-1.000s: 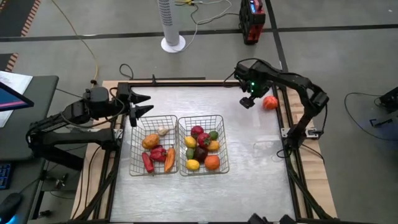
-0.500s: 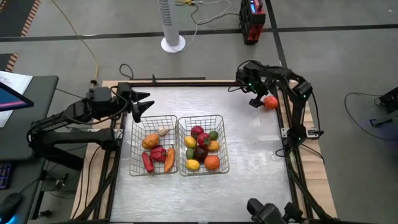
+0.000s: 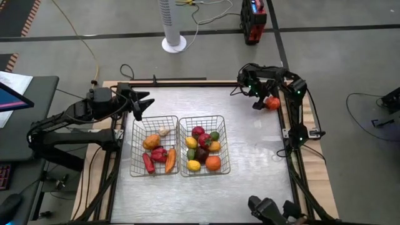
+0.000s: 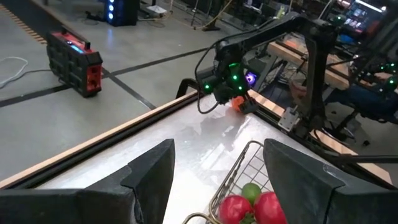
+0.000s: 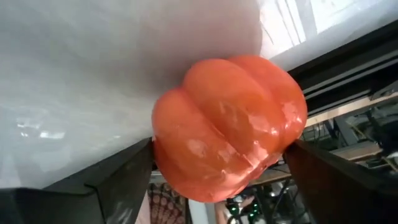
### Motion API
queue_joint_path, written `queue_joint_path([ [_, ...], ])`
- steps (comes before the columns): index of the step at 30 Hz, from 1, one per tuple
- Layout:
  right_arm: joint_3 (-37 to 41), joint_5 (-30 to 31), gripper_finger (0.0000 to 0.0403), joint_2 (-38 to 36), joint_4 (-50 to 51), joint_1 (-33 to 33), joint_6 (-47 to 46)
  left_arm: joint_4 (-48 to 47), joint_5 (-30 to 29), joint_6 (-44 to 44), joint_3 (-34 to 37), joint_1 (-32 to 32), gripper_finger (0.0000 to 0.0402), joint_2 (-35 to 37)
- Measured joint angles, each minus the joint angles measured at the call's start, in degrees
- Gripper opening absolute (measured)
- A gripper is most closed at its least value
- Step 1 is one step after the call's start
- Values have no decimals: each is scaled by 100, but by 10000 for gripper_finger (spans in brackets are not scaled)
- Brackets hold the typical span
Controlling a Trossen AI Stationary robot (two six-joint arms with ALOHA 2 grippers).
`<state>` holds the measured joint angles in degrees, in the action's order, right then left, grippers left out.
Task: Sort produce into baskets
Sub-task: Put the orange pumpkin into the left basket
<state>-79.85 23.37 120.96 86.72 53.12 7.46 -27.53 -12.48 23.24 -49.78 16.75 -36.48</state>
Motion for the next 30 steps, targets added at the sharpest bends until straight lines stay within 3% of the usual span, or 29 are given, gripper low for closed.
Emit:
queue_joint_path([
  [8,-390,-174,325,-578,57,-202,83,0,-24,-29,0,0,234,-1],
  [14,-522,-1266,276,-1283,-207,-429,70,2,-141,-269,0,0,234,-1],
  [17,-523,-1376,264,-1622,-375,-583,4,3,-186,-332,0,0,234,1],
  [23,-527,-1403,279,-1889,-596,-375,73,2,-144,-352,0,0,234,0],
  [30,-367,-1389,359,-1609,-501,252,402,1,-139,-307,0,0,234,-1],
])
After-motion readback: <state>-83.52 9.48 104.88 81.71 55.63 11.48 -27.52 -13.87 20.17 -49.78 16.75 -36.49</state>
